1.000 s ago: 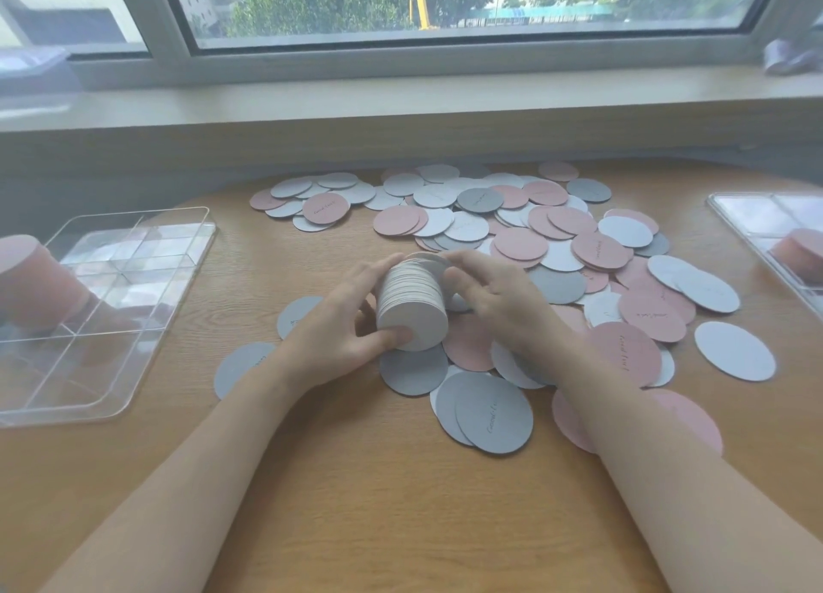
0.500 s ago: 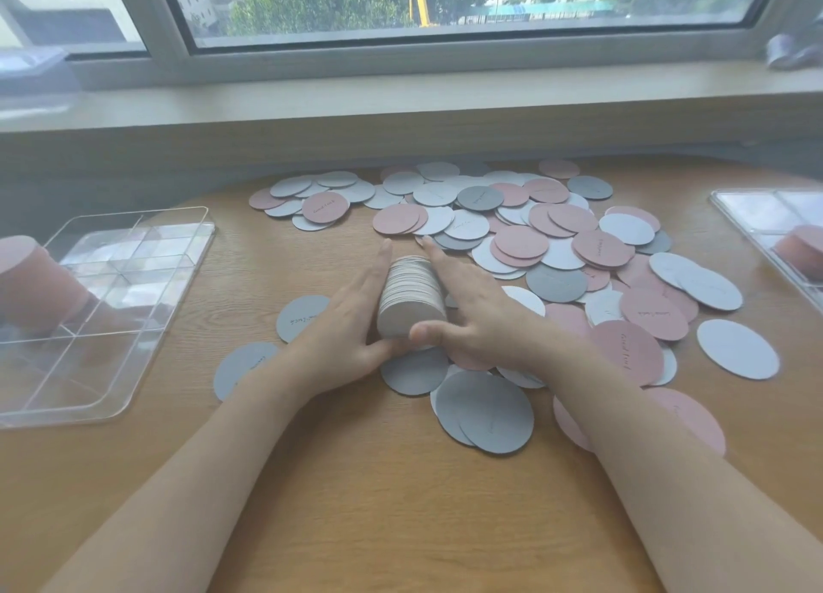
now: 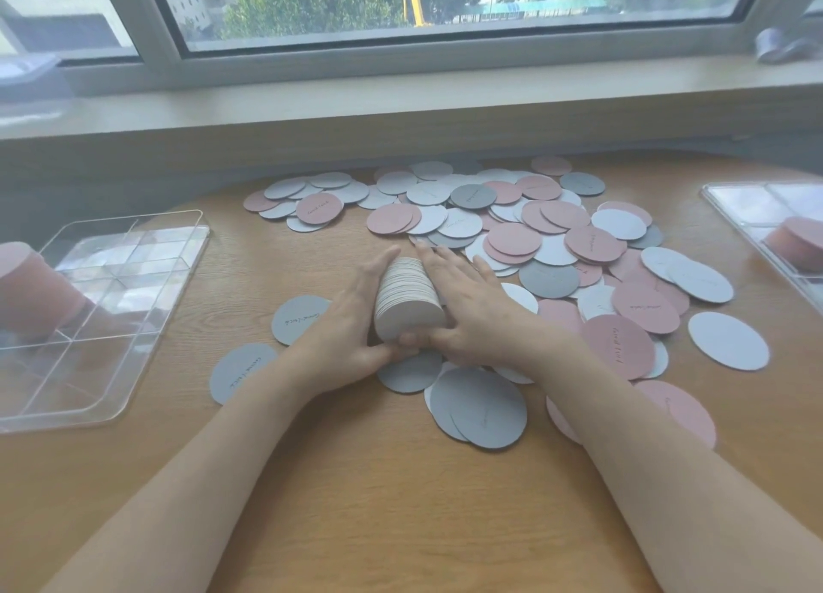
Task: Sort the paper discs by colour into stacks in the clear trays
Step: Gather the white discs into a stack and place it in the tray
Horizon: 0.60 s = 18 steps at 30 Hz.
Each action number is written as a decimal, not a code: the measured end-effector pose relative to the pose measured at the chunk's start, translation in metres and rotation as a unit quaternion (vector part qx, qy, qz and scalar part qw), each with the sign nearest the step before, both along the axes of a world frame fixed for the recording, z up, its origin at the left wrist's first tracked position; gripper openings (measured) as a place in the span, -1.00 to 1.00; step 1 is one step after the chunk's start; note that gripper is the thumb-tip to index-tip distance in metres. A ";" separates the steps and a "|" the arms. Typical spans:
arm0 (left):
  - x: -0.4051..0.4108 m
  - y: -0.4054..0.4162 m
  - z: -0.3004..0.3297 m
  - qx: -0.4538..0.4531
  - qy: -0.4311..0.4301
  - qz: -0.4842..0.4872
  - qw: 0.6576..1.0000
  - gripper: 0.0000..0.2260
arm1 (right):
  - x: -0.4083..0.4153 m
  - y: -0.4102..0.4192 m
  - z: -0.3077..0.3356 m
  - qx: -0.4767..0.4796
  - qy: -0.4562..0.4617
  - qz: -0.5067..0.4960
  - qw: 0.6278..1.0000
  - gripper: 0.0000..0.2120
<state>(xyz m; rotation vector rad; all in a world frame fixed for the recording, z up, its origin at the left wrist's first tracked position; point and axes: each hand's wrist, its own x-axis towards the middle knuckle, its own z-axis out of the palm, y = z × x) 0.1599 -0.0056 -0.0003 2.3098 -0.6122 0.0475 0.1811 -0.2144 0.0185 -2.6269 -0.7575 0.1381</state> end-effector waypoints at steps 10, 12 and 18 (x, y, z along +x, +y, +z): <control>-0.005 0.000 0.004 -0.081 0.068 0.027 0.994 -0.17 | 0.016 -0.072 0.041 -0.054 0.027 -0.136 0.989 -0.62; -0.005 0.000 0.004 -0.091 0.075 0.030 0.993 -0.18 | 0.016 -0.073 0.038 -0.123 0.043 -0.137 0.982 -0.57; -0.006 0.000 0.006 -0.120 0.083 0.025 0.989 -0.19 | 0.017 -0.071 0.032 -0.108 0.073 -0.155 0.979 -0.61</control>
